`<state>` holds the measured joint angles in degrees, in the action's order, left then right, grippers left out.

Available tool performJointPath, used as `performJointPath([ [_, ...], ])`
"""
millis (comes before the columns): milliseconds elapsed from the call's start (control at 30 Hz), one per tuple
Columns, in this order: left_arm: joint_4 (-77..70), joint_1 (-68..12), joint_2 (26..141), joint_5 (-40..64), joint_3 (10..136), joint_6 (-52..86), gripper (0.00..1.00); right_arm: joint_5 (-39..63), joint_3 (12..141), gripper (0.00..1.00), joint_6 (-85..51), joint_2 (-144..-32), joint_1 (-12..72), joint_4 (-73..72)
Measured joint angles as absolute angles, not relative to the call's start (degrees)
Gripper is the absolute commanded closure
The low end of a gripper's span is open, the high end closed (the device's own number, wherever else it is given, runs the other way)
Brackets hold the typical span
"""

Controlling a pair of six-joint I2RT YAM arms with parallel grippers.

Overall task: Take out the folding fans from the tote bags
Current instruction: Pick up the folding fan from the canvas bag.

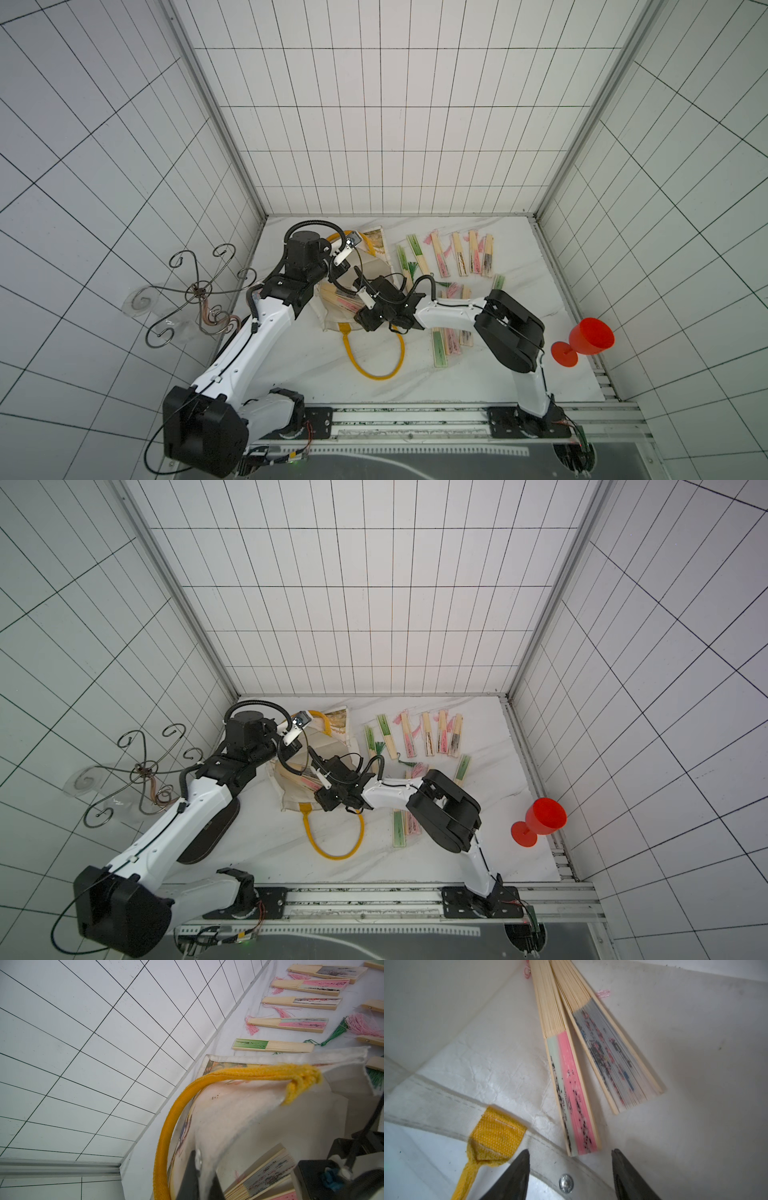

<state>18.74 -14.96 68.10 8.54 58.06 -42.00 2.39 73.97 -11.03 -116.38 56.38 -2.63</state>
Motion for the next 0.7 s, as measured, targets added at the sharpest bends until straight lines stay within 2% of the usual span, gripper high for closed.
performJointPath([
  [233, 18.7, -15.0, 68.3, 8.6, 58.1, -41.8, 1.0, 1.9, 74.0, 0.38, -11.1, -118.9, 56.4, -5.3],
  [700, 19.6, -15.0, 68.6, 9.1, 58.8, -40.9, 1.0, -2.6, 74.4, 0.46, -7.2, -121.5, 56.9, -7.8],
])
